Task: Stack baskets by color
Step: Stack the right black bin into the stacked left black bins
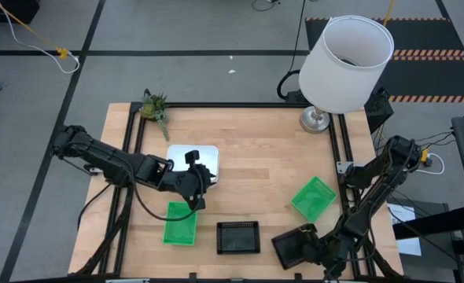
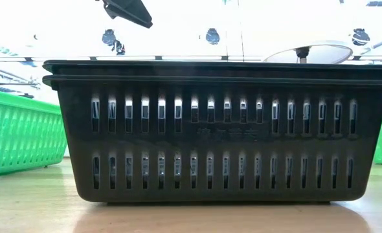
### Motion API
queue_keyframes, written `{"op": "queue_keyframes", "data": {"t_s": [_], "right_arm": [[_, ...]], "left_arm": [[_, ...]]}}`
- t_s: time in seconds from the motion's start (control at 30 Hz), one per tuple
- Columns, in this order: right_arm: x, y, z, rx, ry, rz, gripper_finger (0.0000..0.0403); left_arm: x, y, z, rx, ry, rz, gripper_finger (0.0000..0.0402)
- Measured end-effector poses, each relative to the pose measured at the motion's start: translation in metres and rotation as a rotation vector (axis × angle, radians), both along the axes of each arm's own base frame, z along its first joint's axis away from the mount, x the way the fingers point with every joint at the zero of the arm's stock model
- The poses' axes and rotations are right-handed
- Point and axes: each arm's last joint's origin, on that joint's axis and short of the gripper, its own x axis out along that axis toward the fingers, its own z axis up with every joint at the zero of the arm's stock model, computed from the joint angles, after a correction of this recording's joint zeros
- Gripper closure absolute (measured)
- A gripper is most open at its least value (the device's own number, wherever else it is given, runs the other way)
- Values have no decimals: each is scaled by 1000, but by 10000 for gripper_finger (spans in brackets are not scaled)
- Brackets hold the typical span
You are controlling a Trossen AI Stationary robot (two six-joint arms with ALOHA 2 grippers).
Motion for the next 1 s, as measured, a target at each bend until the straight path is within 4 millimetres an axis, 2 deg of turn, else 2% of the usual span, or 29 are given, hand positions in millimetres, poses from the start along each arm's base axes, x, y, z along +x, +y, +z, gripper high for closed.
{"op": "queue_keyframes", "data": {"t_s": [0.2, 0.37, 0.57, 0.73, 1.0], "right_arm": [[-2, -3, 12, 44, -23, -1, 397], [-3, -7, 32, 46, -86, -41, 399], [-7, -3, 67, -55, -133, -54, 401], [-9, 2, 98, -142, -268, -60, 402], [-5, 3, 119, -278, -491, -83, 403]], "left_arm": [[0, 0, 0, 0, 0, 0, 304], [0, 0, 0, -1, 0, 0, 304], [0, 0, 0, -7, -2, 6, 304], [0, 0, 0, -18, -5, 16, 304], [0, 0, 0, -22, -6, 19, 304]]}}
